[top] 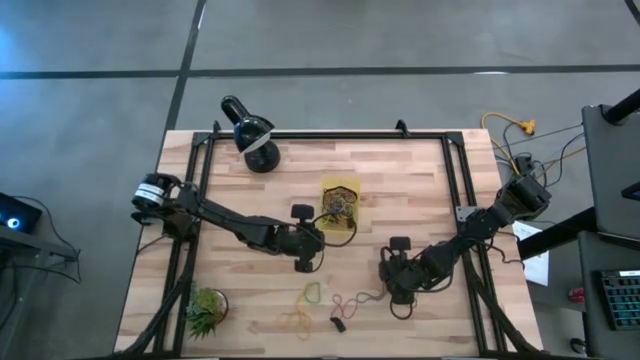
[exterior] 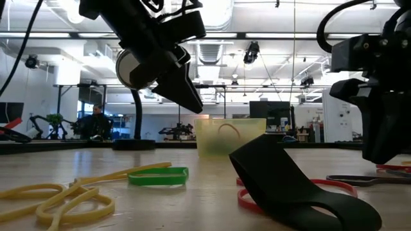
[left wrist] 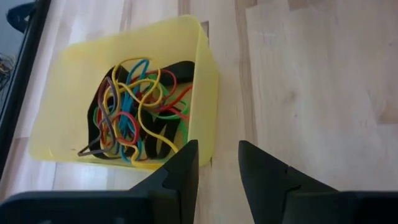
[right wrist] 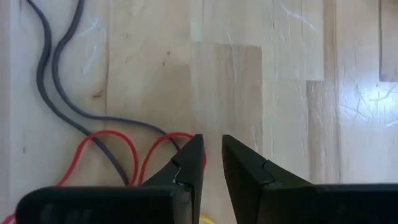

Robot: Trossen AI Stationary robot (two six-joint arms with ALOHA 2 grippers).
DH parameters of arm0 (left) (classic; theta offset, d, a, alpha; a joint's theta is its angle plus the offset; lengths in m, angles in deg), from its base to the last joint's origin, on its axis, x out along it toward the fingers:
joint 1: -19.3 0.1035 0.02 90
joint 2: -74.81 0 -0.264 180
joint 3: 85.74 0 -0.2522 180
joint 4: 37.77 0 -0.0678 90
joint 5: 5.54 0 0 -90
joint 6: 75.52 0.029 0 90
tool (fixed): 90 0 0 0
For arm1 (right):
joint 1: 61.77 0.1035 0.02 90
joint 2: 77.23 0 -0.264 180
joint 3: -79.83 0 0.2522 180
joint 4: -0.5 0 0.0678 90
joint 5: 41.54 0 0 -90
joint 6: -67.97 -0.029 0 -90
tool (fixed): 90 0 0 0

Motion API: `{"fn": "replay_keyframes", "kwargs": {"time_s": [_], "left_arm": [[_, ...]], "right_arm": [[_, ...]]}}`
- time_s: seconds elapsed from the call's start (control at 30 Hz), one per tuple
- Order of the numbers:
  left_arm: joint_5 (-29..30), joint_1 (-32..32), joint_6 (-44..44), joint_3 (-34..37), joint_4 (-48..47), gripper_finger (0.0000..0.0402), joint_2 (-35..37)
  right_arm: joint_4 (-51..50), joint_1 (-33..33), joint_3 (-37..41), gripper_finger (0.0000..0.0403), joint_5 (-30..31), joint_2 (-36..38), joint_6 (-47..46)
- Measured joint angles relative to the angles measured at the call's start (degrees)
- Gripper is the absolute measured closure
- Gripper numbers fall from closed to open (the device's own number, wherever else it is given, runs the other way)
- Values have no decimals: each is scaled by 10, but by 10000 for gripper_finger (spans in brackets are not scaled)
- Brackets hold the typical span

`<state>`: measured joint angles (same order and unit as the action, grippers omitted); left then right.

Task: Pick and place rubber bands into bin
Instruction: Put the red rubber band into the yellow bin

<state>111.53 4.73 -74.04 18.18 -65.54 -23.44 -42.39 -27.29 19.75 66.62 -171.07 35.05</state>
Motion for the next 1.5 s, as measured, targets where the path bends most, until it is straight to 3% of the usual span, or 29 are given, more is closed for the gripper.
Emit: {"fn": "replay_keyframes", "kwargs": {"time_s": [0.97,1.17,1.5], "left_arm": [[0,-2,-13,4,0,304,0],[0,-2,-13,4,1,304,0],[0,-2,-27,4,3,304,0]], "right_arm": [[21,0,22,350,-17,1,-15],[28,-8,37,350,-66,3,-73],[43,-7,50,355,-79,4,-87]]}}
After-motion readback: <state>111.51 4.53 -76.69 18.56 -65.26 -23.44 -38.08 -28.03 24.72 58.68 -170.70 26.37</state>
